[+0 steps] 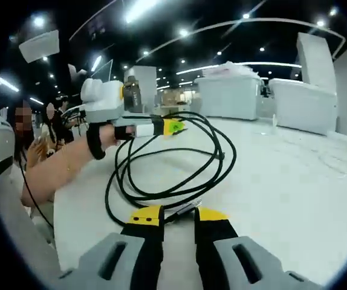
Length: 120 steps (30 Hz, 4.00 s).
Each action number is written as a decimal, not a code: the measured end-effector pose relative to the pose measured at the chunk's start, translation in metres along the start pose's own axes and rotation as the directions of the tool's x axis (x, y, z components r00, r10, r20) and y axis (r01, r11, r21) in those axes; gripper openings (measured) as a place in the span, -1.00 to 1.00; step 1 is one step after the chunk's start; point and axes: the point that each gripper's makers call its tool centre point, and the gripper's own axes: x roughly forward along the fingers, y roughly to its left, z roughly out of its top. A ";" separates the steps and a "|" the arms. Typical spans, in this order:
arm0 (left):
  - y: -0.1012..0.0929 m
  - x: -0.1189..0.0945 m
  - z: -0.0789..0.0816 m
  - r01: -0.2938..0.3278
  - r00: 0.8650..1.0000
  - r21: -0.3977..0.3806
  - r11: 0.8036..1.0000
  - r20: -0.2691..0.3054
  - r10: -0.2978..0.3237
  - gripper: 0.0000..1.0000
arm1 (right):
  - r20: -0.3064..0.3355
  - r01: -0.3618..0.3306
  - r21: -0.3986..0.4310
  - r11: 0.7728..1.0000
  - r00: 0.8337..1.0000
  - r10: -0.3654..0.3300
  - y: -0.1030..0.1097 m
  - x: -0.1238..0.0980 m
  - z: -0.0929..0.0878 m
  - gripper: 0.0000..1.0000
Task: Coil the Type-C to USB data cable on the desktop and secure it with Velcro straps.
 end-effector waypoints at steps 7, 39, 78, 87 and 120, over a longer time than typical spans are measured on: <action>0.003 0.000 0.004 -0.002 1.000 0.004 1.000 0.019 0.002 -0.89 | 0.024 -0.012 0.016 1.000 1.000 0.012 -0.001 -0.006 0.003 -0.75; -0.029 -0.001 0.004 0.099 0.995 0.076 0.992 0.010 -0.100 -0.88 | 0.223 -0.093 -0.325 0.941 0.960 0.172 -0.097 0.064 0.118 -0.64; -0.031 0.000 -0.020 0.142 0.986 0.273 0.951 -0.122 -0.112 -0.87 | -0.320 -0.490 -0.443 0.751 0.869 0.378 -0.051 0.122 0.071 -0.95; -0.019 0.003 -0.027 0.096 0.988 0.399 0.912 -0.148 -0.039 -0.82 | -0.281 -0.481 -0.460 0.746 0.876 0.391 -0.043 0.108 0.082 -0.95; -0.017 0.004 -0.023 0.074 0.992 0.344 0.936 -0.120 -0.034 -0.82 | -0.135 -0.368 -0.490 0.790 0.928 0.348 -0.042 0.074 0.062 -0.92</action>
